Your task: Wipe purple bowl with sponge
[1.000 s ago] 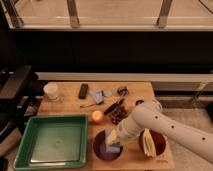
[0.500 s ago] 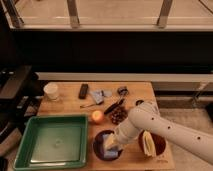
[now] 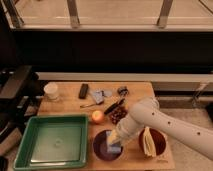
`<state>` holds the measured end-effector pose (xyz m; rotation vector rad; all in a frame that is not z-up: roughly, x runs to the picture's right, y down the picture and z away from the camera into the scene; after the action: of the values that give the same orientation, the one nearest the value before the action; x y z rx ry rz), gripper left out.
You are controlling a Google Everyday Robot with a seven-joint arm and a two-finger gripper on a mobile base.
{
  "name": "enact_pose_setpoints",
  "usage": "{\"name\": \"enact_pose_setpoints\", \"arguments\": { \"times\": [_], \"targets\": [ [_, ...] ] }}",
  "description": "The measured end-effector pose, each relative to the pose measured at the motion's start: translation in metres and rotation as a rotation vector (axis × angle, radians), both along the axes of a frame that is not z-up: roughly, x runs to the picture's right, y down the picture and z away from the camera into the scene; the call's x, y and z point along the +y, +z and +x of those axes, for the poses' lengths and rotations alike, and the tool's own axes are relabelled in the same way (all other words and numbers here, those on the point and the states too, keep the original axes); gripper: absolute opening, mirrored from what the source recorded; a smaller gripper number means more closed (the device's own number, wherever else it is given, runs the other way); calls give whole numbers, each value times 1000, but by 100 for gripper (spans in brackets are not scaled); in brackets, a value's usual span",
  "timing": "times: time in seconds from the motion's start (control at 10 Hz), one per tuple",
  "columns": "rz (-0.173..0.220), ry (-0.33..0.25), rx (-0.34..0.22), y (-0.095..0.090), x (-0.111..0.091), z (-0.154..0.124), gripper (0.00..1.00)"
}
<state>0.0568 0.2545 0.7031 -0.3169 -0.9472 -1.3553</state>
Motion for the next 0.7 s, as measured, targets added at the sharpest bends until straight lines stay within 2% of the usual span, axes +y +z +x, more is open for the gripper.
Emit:
{"name": "enact_pose_setpoints", "arguments": {
  "times": [0.2,0.4,0.7],
  "targets": [
    [-6,-14,-32,11,-2,-13,10],
    [-19,-18,-48,14,4,-19,10],
    [-41,16,-6,-2,23,-6,10]
  ]
}}
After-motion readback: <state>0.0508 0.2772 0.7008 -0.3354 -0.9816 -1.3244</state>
